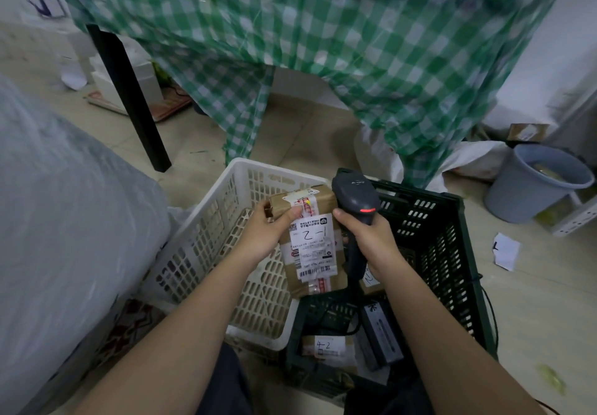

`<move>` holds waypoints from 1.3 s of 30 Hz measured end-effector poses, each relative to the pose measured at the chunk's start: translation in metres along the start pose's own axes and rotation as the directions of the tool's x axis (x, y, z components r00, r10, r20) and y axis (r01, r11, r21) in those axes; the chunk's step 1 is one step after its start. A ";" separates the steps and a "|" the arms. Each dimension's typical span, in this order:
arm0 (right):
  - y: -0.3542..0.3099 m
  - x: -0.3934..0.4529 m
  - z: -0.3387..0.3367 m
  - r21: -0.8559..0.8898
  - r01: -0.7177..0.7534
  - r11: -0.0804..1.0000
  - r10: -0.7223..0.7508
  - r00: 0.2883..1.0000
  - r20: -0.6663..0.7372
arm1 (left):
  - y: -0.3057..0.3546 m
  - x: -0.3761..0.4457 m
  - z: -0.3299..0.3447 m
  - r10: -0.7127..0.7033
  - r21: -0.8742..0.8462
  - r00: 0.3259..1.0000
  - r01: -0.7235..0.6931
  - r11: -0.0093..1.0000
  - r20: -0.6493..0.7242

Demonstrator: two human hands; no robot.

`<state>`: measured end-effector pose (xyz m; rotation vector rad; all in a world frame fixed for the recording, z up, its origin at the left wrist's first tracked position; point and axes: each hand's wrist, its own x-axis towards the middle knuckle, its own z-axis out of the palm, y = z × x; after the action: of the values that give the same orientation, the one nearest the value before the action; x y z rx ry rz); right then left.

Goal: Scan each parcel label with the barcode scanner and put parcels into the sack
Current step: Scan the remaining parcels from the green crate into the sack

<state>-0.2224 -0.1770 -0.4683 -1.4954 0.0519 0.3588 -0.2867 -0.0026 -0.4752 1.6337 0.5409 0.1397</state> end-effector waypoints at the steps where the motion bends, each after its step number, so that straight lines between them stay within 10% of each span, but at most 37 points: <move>1: 0.001 0.000 0.000 -0.013 -0.001 1.000 0.001 1.000 0.001 | -0.001 0.001 0.001 -0.012 -0.011 1.000 0.012 1.000 -0.020; 14: 0.013 0.010 -0.016 -0.132 0.024 0.991 -0.049 0.981 -0.190 | 0.001 0.005 -0.010 -0.212 -0.349 0.966 0.148 0.925 -0.151; 28: 0.001 0.012 -0.020 0.010 0.102 0.995 -0.097 0.969 -0.229 | -0.012 -0.006 -0.034 -0.207 -0.020 0.974 0.210 0.978 0.089; 33: 0.004 0.014 -0.010 -0.020 0.134 0.991 -0.132 0.922 -0.364 | -0.009 -0.002 -0.027 -0.170 -0.139 0.984 0.175 0.975 0.044; 39: 0.006 0.002 0.015 0.173 0.076 0.982 -0.040 0.979 -0.199 | -0.005 -0.007 -0.008 -0.171 -0.168 0.975 0.194 0.967 0.141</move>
<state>-0.2250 -0.1615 -0.4729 -1.3457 0.1916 0.1543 -0.2971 0.0021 -0.4779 1.3980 0.5631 -0.0503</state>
